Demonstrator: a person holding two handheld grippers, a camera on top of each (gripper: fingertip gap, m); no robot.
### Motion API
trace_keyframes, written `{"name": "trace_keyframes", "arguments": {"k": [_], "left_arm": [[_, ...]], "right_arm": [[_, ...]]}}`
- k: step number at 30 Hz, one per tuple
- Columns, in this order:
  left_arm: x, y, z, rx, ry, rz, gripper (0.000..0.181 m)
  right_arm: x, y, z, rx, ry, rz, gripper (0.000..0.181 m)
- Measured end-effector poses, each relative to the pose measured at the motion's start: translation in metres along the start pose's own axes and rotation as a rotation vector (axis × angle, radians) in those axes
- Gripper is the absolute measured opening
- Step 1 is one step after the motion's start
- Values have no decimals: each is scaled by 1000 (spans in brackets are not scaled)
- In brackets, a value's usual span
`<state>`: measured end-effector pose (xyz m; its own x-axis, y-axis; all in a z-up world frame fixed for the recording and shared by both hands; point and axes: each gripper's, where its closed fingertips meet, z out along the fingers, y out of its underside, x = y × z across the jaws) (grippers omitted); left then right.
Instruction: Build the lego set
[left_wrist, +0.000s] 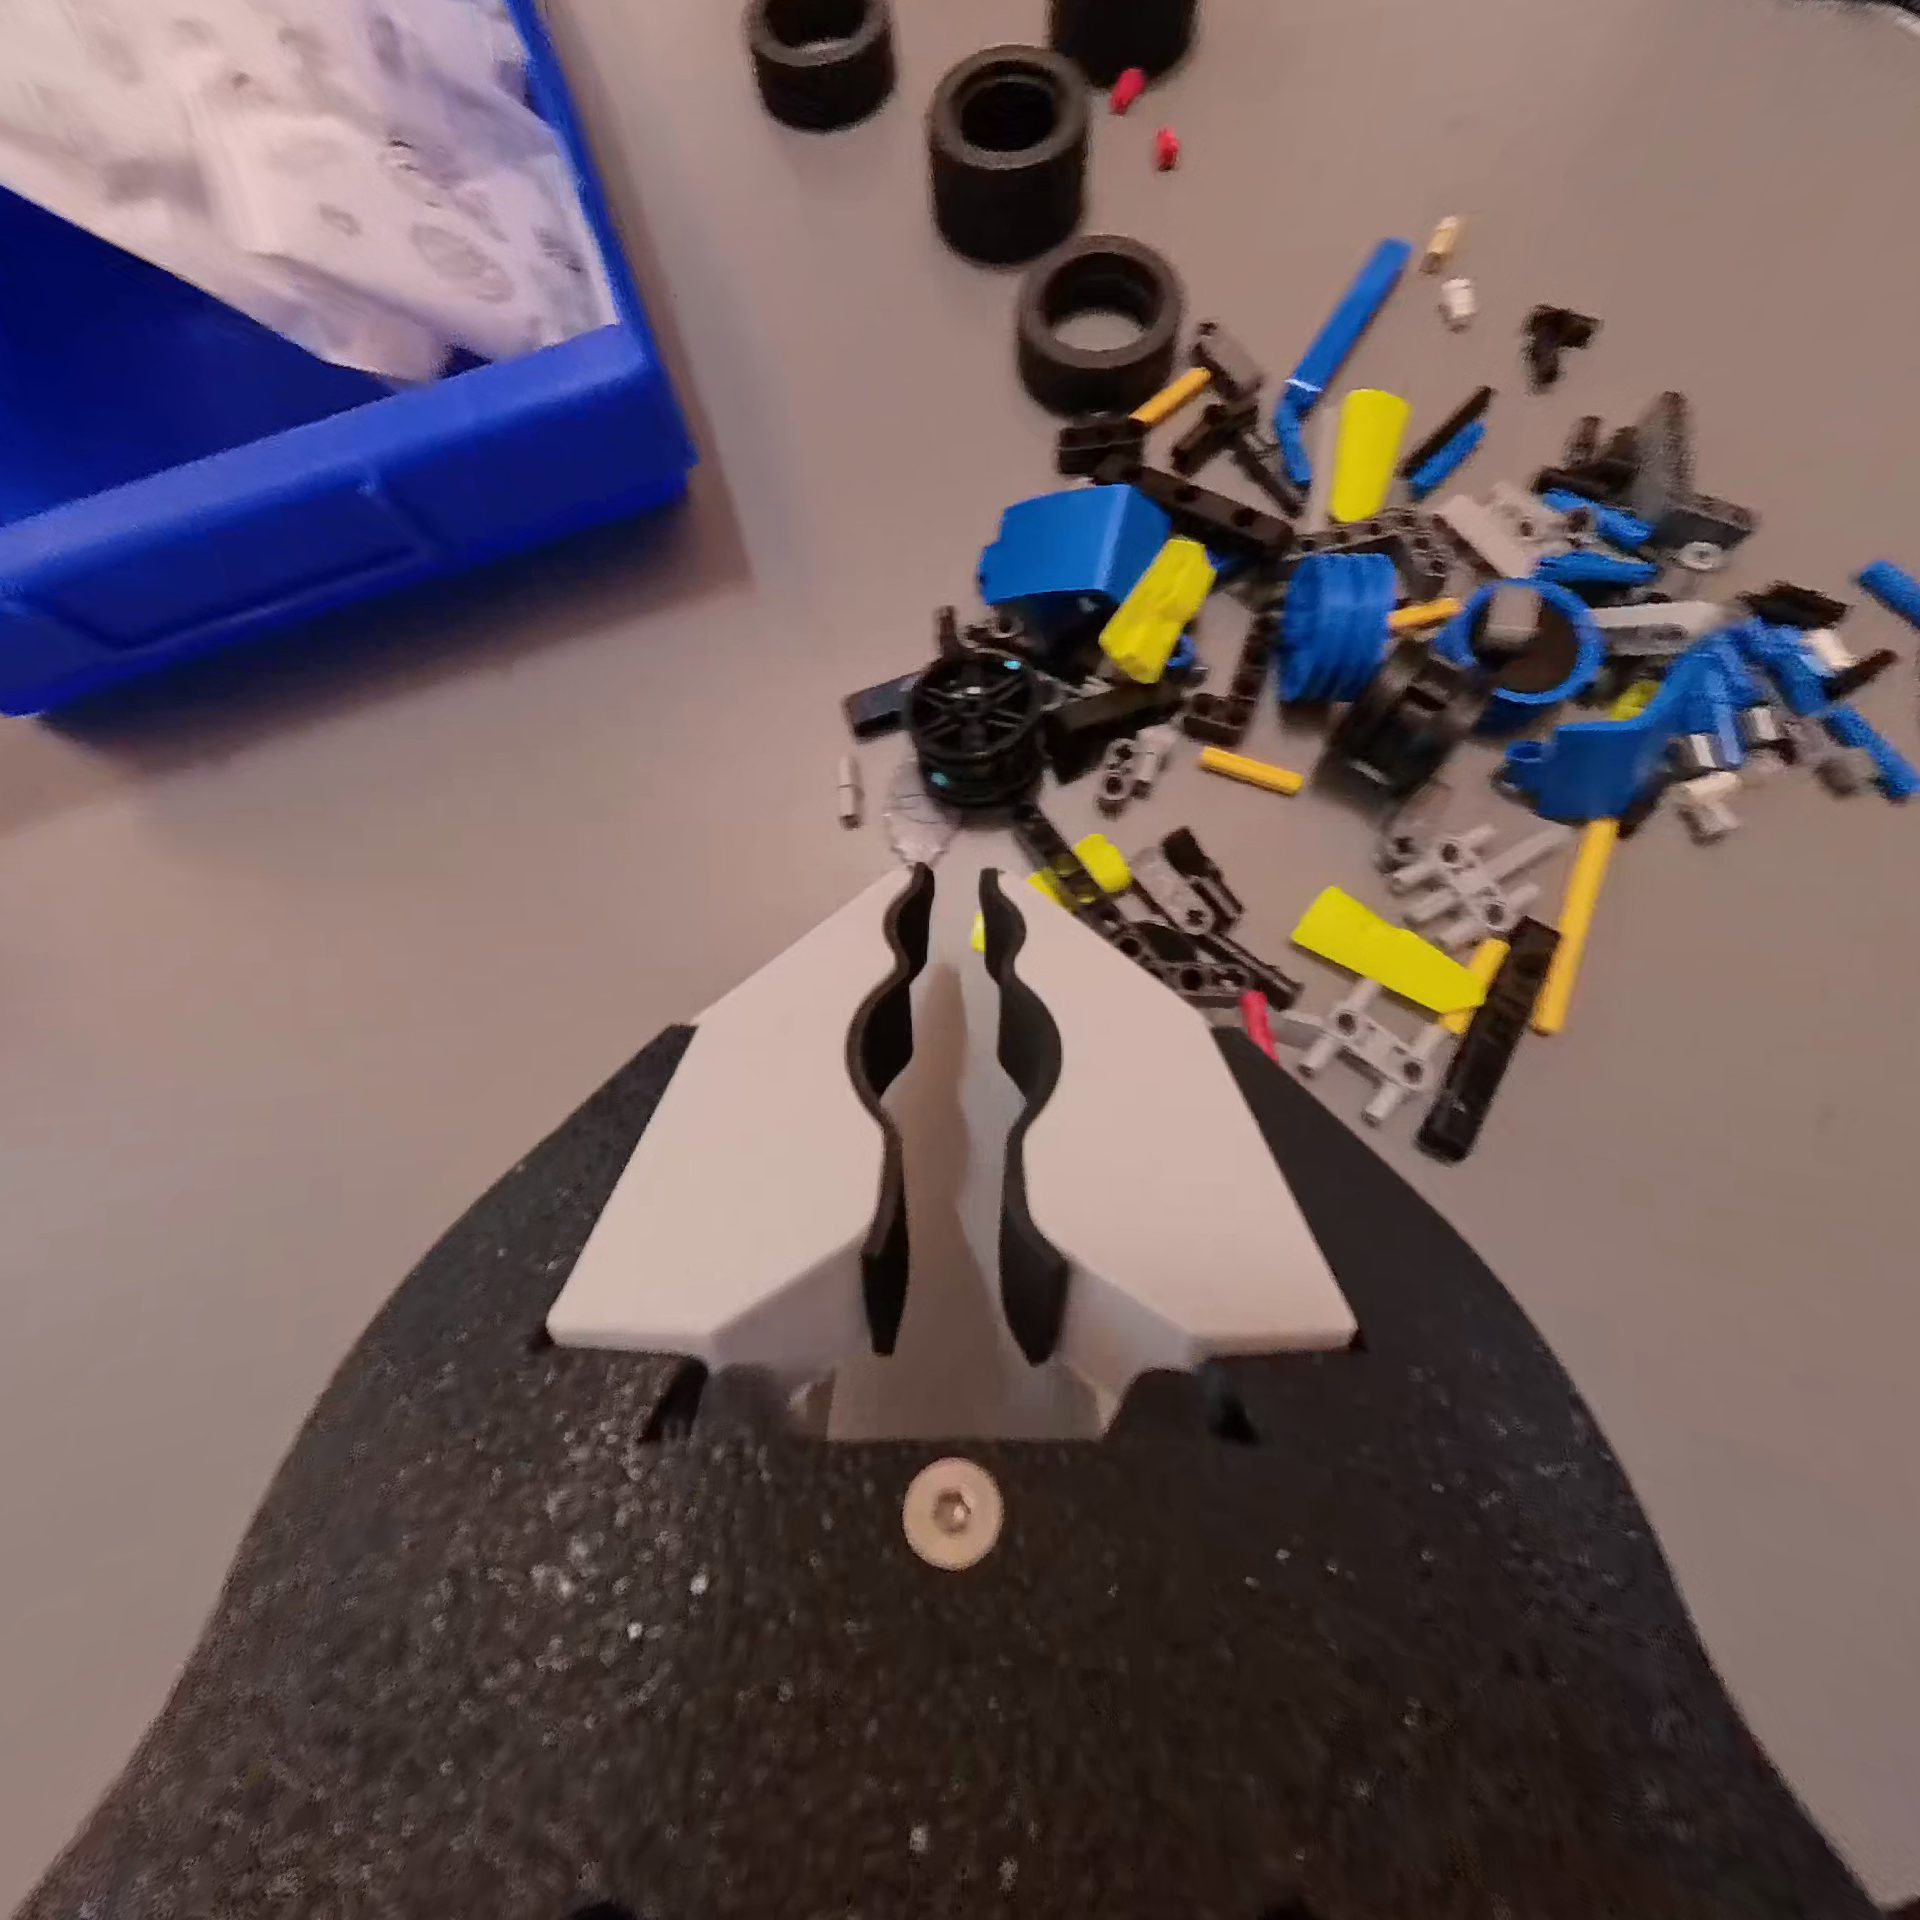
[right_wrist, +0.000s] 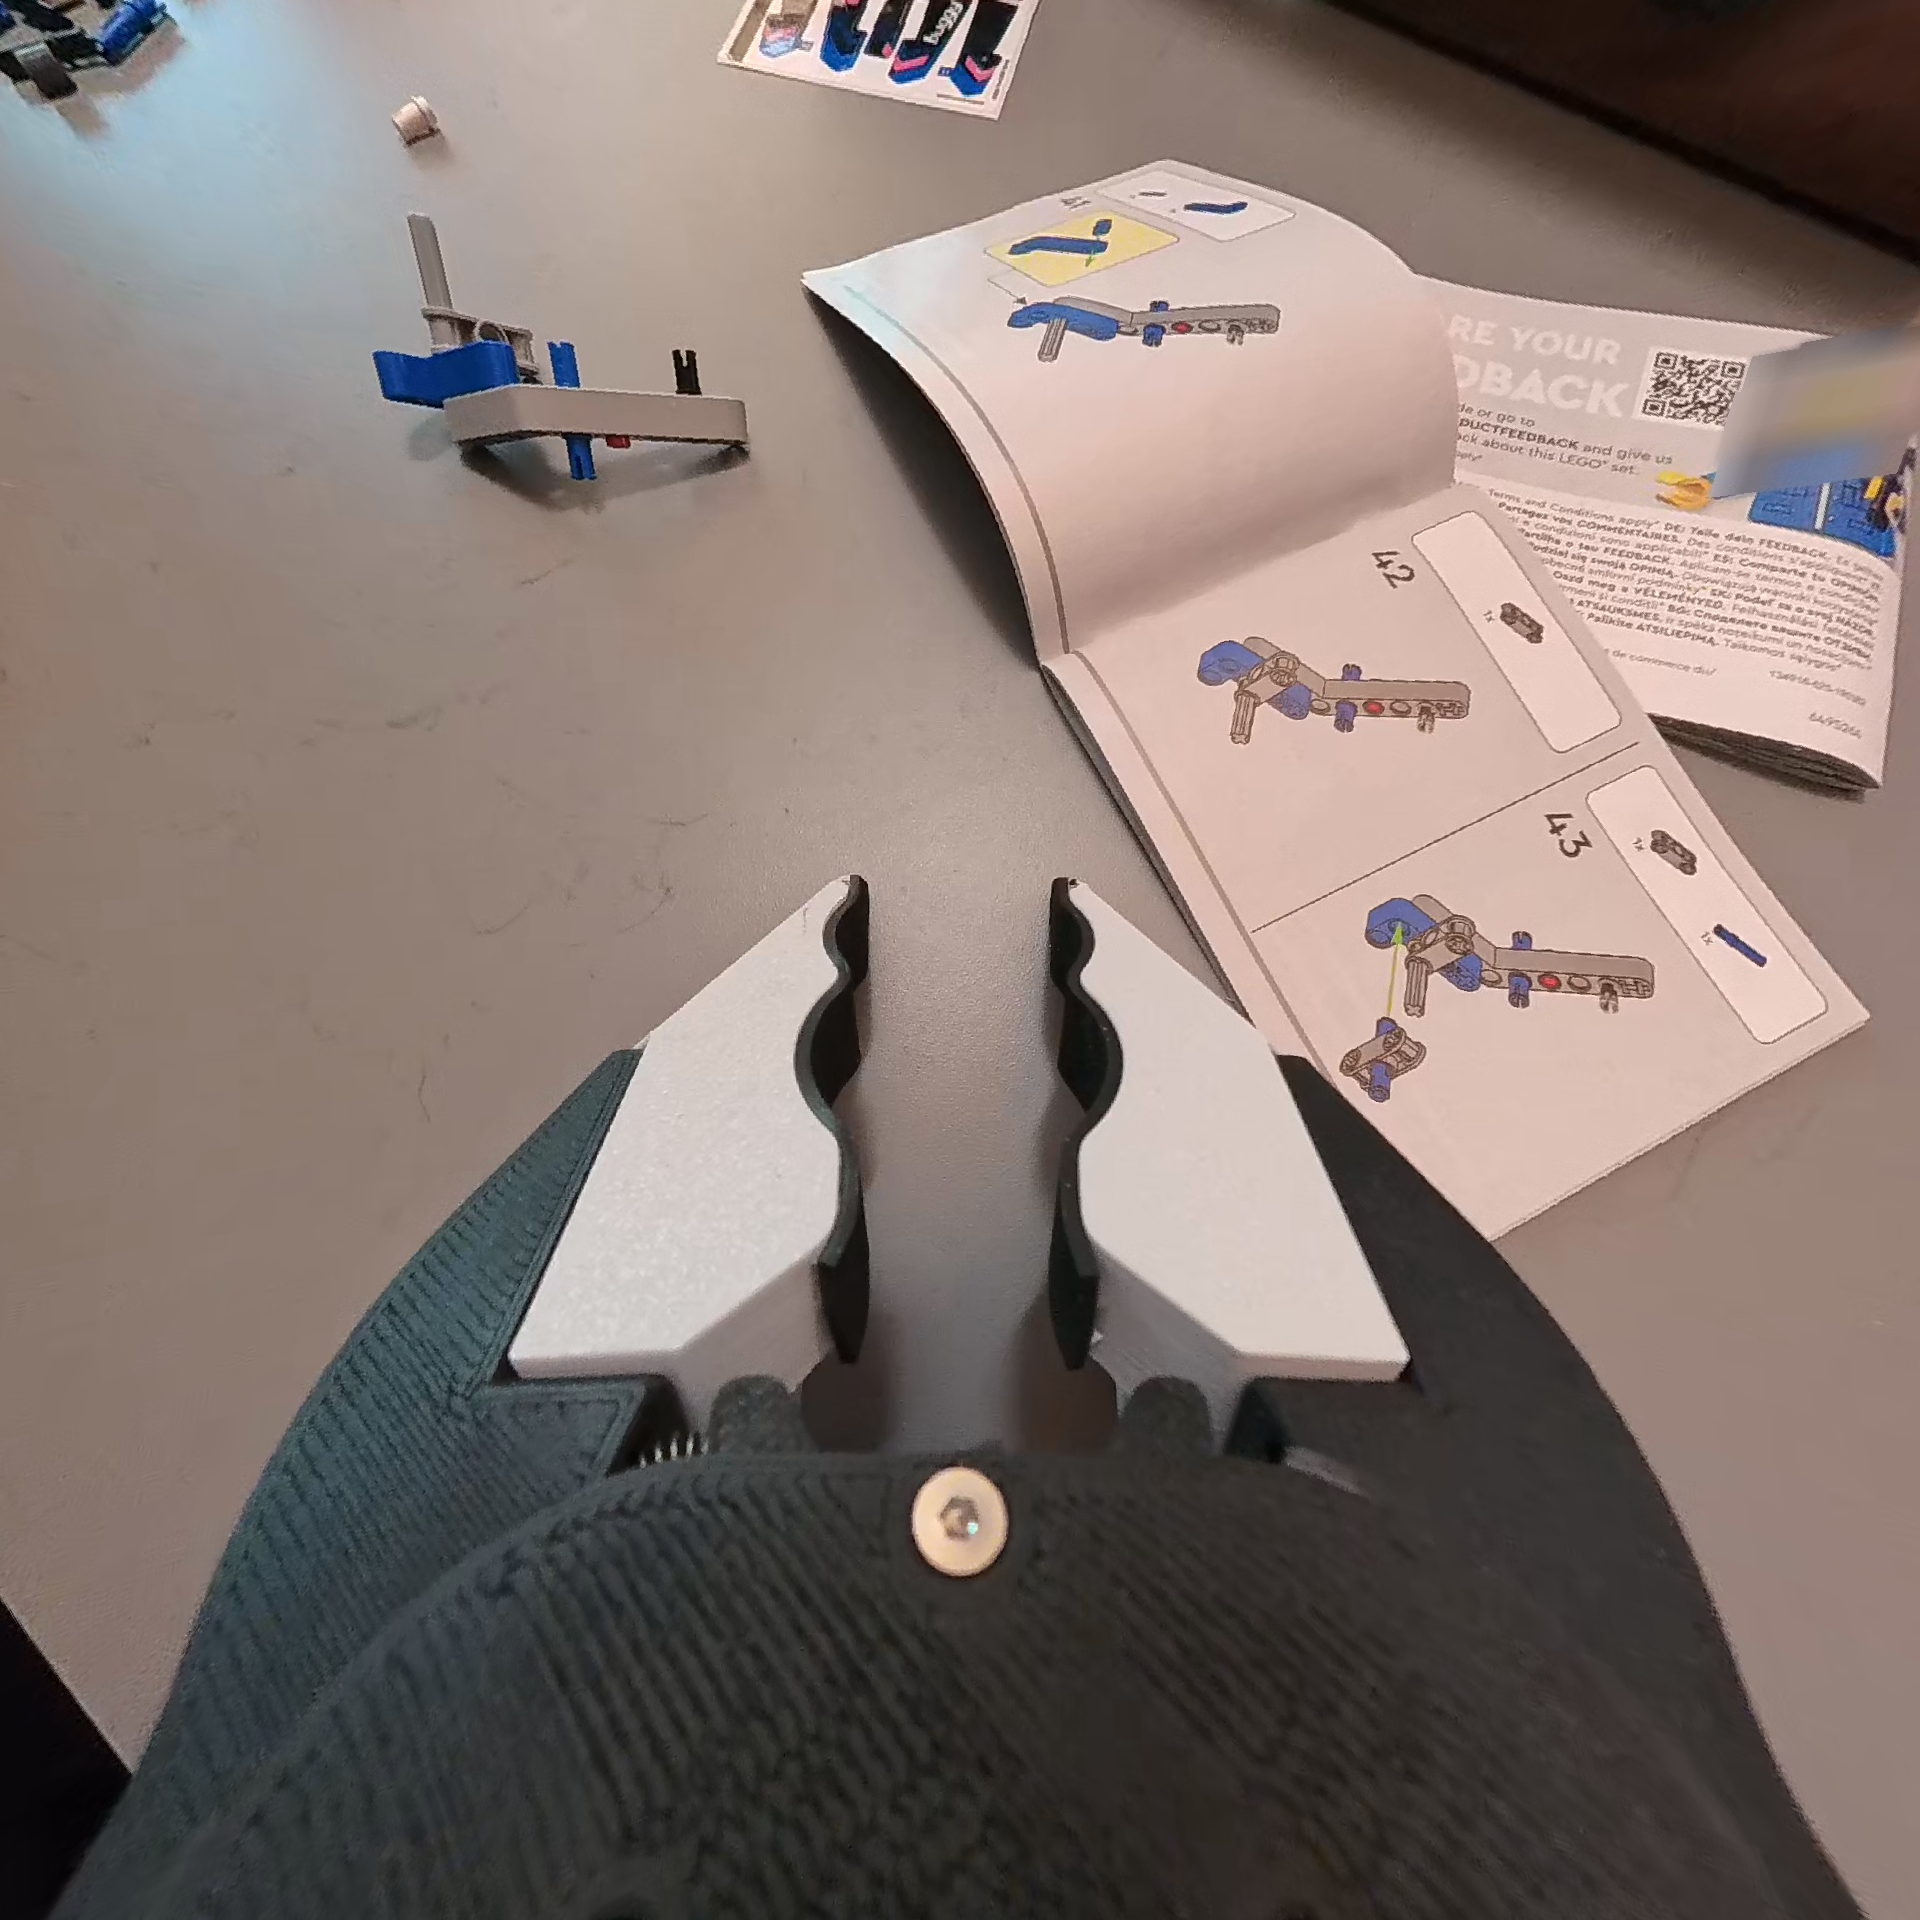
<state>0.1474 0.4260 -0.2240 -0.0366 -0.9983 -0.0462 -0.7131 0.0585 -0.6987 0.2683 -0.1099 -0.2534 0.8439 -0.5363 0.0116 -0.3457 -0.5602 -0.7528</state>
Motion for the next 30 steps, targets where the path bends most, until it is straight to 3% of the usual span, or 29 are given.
{"name": "trace_keyframes", "arguments": {"k": [7,13,20,23,30], "left_arm": [[19,16,17,-104,88,-4,6],[44,4,19,-37,194,79,6],[-1,-43,-1,190,-30,-2,4],[9,-41,17,85,50,13,3],[24,-38,59,-56,80,98,3]], "right_arm": [[0,0,0,0,-1,2,34],[0,0,0,0,0,0,34],[0,0,0,0,-3,4,34],[0,0,0,0,-3,4,34],[0,0,0,0,1,0,34]]}}
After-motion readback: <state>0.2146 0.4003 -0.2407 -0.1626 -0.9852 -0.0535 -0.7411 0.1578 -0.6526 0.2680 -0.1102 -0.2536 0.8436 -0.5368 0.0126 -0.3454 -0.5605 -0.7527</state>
